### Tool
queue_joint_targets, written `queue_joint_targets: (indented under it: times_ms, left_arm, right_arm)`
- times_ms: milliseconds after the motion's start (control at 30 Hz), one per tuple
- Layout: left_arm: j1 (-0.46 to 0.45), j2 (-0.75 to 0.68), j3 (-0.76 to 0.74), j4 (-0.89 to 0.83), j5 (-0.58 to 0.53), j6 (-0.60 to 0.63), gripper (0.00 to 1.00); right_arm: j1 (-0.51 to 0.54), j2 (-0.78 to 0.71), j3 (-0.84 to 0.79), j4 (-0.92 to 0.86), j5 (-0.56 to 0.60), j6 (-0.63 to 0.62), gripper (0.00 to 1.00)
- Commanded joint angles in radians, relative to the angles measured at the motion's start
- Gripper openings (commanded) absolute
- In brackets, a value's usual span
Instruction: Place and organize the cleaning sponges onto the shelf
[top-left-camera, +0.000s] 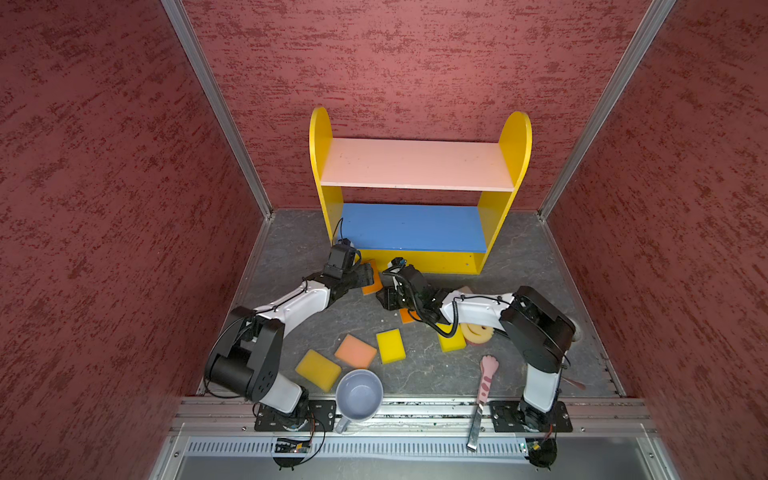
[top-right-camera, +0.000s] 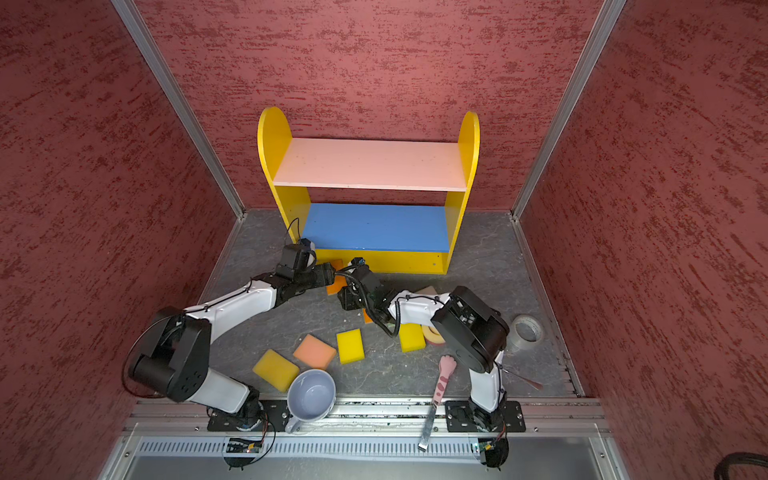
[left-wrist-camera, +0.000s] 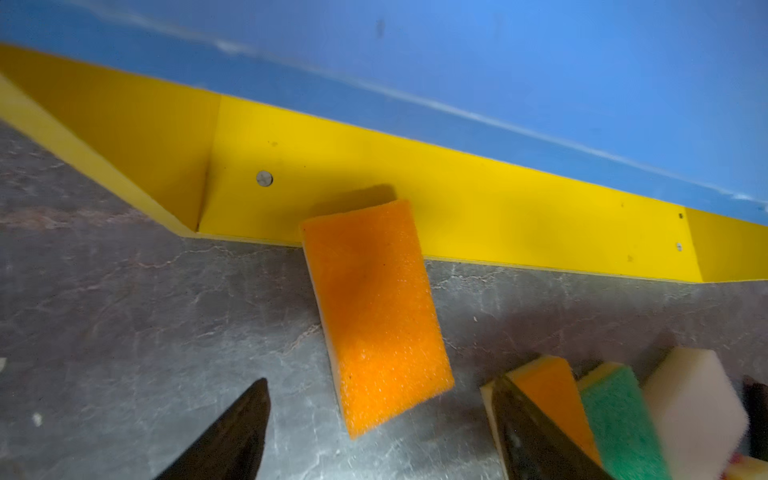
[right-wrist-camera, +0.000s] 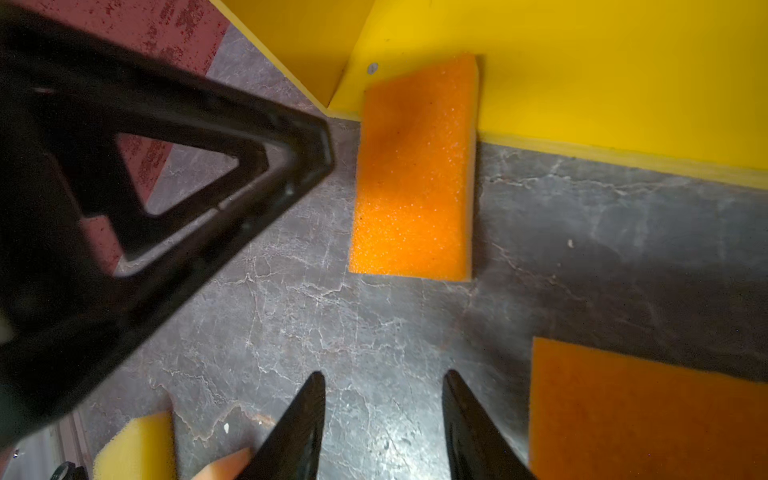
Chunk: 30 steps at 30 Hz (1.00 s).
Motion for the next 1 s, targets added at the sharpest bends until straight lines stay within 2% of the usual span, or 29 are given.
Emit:
queue_joint_targets:
  times_ms: [0,133,167,200,233,333,367,433,500,633,967]
  left_arm:
    - [-0.012,-0.094,-0.051,-0.05,-0.06,-0.022,0.86]
    - [-0.01,-0.224,-0.128,-0.086,-0.096,-0.03,0.84]
    - [-0.008,-0.248,-0.142,-0.098,-0.103,-0.03,0.82]
    - [-0.007,-0.28,-0.158,-0.114,-0.113,-0.032,0.79]
    - [-0.004,-0.31,-0.175,-0.131,-0.127,-0.037,0.69]
    - [0.003,-0.392,-0.228,-0.164,-0.169,-0.06,0.3]
    - [0.008,-0.422,-0.247,-0.178,-0.184,-0.071,0.22]
    - [0.028,-0.466,-0.279,-0.197,-0.197,-0.099,0.14]
    - [0.059,-0.511,-0.315,-0.208,-0.188,-0.13,0.1]
    - [0.105,-0.558,-0.37,-0.205,-0.169,-0.153,0.08]
    - [0.126,-0.535,-0.394,-0.179,-0.14,-0.169,0.1]
  right_arm:
    - [0.02,-0.029,-0.004,0.019,0.051,-0.059,0.44]
    - [0.046,0.004,0.015,0.033,0.056,-0.088,0.29]
    - [0.052,0.017,0.028,0.032,0.059,-0.096,0.22]
    - [0.061,0.033,0.044,0.028,0.066,-0.108,0.08]
    - [0.07,0.05,0.061,0.019,0.078,-0.121,0.0]
    - [0.085,0.096,0.102,0.003,0.113,-0.138,0.0]
    - [0.086,0.11,0.109,0.001,0.124,-0.132,0.0]
    - [0.087,0.137,0.121,0.001,0.139,-0.117,0.0]
    - [0.087,0.165,0.138,-0.005,0.142,-0.106,0.0]
    - [0.087,0.218,0.175,-0.01,0.147,-0.088,0.0]
    - [0.058,0.314,0.237,0.061,0.2,-0.096,0.0]
